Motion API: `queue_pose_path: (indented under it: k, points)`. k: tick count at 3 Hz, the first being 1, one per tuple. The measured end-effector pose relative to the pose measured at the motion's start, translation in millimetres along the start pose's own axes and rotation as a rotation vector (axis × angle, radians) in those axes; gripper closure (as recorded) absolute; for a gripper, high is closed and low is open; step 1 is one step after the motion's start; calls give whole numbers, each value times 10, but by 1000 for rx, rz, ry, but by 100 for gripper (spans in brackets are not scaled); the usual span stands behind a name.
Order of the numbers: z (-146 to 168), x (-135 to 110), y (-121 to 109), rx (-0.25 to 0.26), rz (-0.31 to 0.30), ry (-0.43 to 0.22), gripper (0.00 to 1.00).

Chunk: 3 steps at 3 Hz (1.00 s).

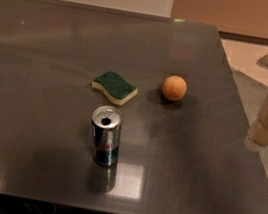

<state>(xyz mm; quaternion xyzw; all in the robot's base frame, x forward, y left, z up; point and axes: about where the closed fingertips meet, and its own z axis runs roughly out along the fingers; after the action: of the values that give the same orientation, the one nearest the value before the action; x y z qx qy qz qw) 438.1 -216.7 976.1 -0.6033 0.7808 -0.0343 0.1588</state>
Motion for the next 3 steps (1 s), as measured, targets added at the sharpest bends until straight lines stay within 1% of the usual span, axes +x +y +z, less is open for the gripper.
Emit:
queue_pose_path:
  k: [1,2,3]
  points:
    - [0,0,0,0,0,0,0]
    - [7,-83,4,-13,-6,-19,0]
    - [46,-323,64,-38,-41,-72,0]
